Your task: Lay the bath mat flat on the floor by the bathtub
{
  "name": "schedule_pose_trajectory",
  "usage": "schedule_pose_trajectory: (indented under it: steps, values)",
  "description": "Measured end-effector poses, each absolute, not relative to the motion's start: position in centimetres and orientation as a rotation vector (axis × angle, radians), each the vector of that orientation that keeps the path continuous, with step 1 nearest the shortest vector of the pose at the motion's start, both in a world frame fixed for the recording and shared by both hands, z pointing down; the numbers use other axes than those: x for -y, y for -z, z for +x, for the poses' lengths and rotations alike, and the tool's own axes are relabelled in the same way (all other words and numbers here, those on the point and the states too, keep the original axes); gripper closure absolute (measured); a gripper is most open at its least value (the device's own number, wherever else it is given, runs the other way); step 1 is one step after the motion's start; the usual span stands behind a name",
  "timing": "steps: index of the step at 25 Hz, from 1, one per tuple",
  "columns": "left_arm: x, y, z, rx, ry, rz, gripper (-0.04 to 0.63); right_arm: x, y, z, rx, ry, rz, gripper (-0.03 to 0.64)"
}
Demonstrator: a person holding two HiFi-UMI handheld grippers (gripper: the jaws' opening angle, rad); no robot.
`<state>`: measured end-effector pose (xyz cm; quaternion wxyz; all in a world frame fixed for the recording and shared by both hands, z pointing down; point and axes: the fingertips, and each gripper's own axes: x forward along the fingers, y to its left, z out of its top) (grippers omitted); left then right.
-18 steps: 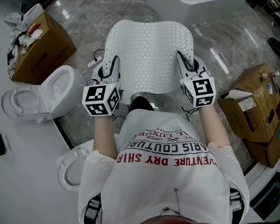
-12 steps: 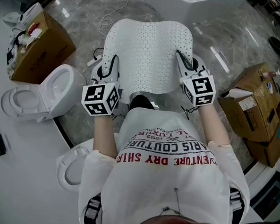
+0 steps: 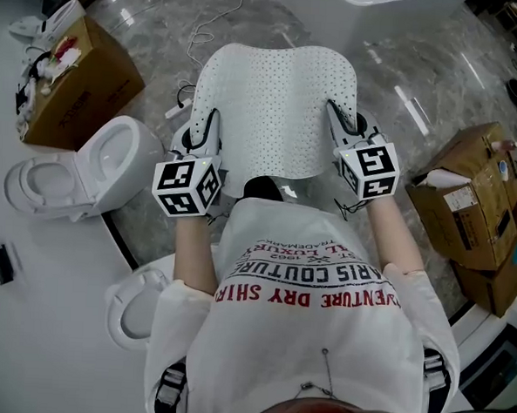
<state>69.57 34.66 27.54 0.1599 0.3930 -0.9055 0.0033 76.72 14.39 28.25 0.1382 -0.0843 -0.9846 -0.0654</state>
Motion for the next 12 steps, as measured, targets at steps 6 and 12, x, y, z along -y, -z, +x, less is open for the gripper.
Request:
schedule_pose_trajectory:
  steps: [6, 12]
  values:
    - [-35.9, -29.2, 65.4, 2.576, -0.009, 1.067, 0.577, -15.8, -29.9, 71.7, 2.807, 0.175, -0.316, 0.603]
    - [-38.2, -29.6, 56.5, 2.571, 0.002, 1.056, 0.577, -18.2, -30.2, 62.9, 2.787, 0.172, -0.333, 0.603]
